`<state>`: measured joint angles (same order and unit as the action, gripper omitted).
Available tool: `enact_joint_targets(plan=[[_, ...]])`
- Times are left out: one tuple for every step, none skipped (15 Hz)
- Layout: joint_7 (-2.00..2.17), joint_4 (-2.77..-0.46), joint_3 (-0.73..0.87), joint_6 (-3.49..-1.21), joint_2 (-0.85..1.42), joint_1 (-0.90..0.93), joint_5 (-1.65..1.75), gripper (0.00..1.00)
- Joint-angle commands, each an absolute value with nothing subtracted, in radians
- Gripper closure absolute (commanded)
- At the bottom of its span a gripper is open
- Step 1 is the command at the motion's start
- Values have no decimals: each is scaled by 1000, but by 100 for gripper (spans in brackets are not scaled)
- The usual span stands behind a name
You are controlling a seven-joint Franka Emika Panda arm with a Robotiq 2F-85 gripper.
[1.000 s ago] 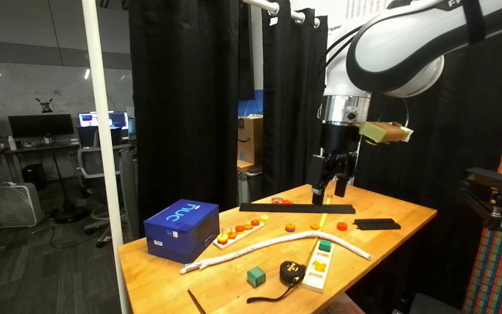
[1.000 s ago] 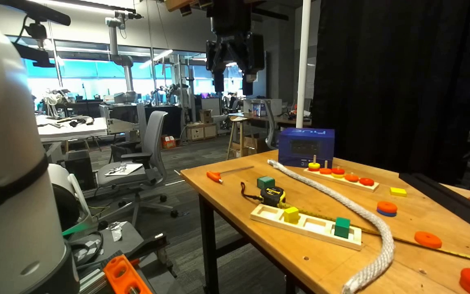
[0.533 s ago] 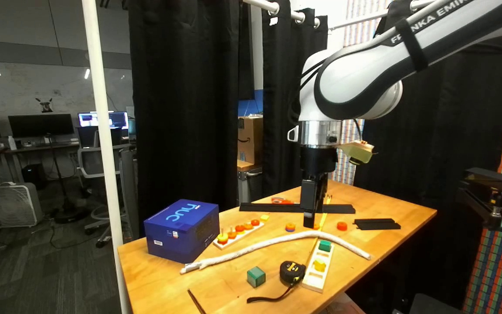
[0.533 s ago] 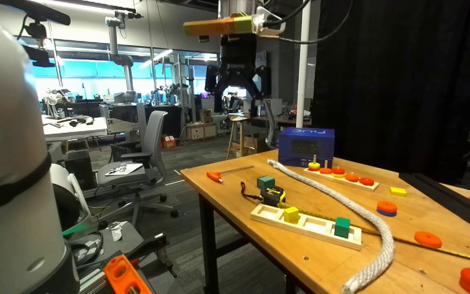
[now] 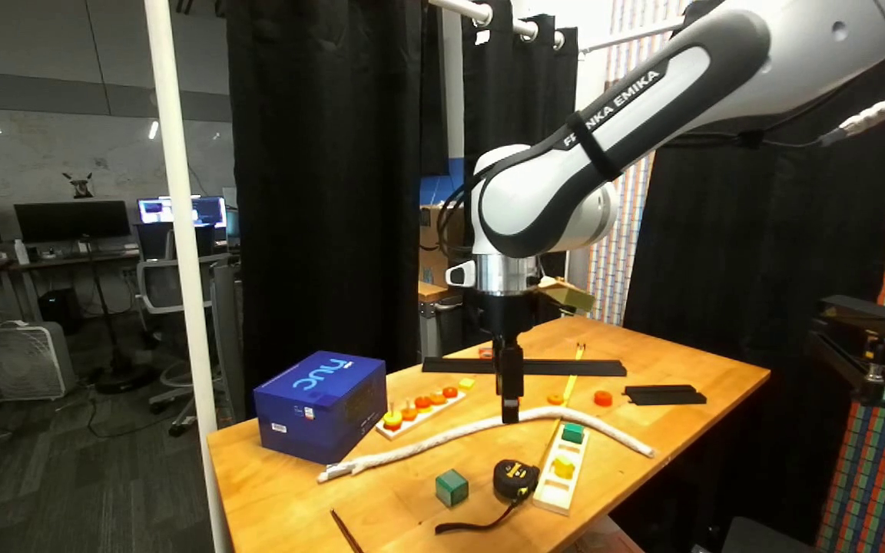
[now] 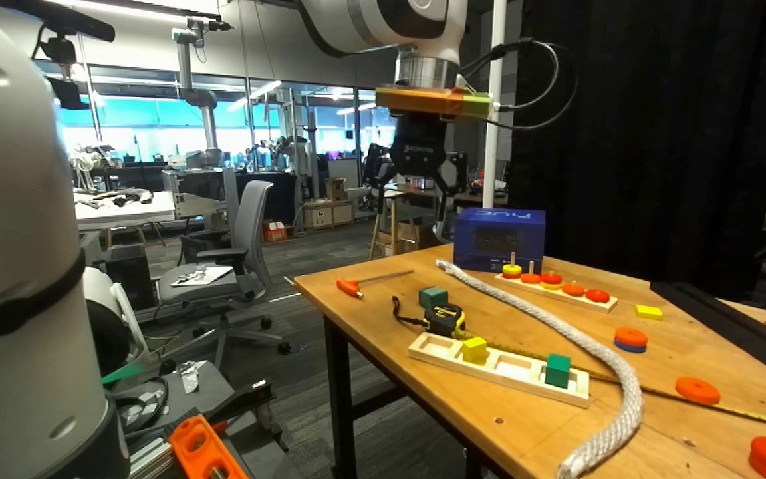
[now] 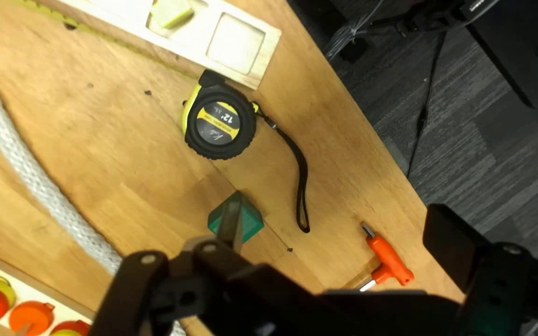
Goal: Pick up the yellow and orange circles from the wooden object then put them on the table.
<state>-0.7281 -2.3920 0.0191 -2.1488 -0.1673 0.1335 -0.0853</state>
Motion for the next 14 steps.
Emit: enact_joint_targets(plan=[[-929, -2255, 18, -2141, -24, 118, -62, 0], [-979, -2216, 13, -2137, 12, 110, -52, 0], [-1033, -2181, 8, -2135, 42, 102, -46, 0], [-1084, -2142, 3, -2135, 74, 93, -37, 0], [-1135, -2110, -2, -2140, 100, 85, -30, 0], [-1184, -2080, -7, -2144, 124, 77, -27, 0], [-1222, -2052, -12, -2152, 149, 67, -23, 0], [-1254, -2025, -17, -2160, 173, 59, -22, 0], [-1283, -2003, -19, -2182, 197, 49, -27, 0], [-1317, -1985, -23, -2205, 218, 37, -38, 0], [-1350, -1969, -26, -2236, 239, 23, -48, 0], [-1380, -1959, -28, -2276, 257, 11, -44, 0], [-1407, -1947, -31, -2310, 278, -1, -45, 0], [-1438, -1933, -35, -2337, 299, -17, -53, 0]])
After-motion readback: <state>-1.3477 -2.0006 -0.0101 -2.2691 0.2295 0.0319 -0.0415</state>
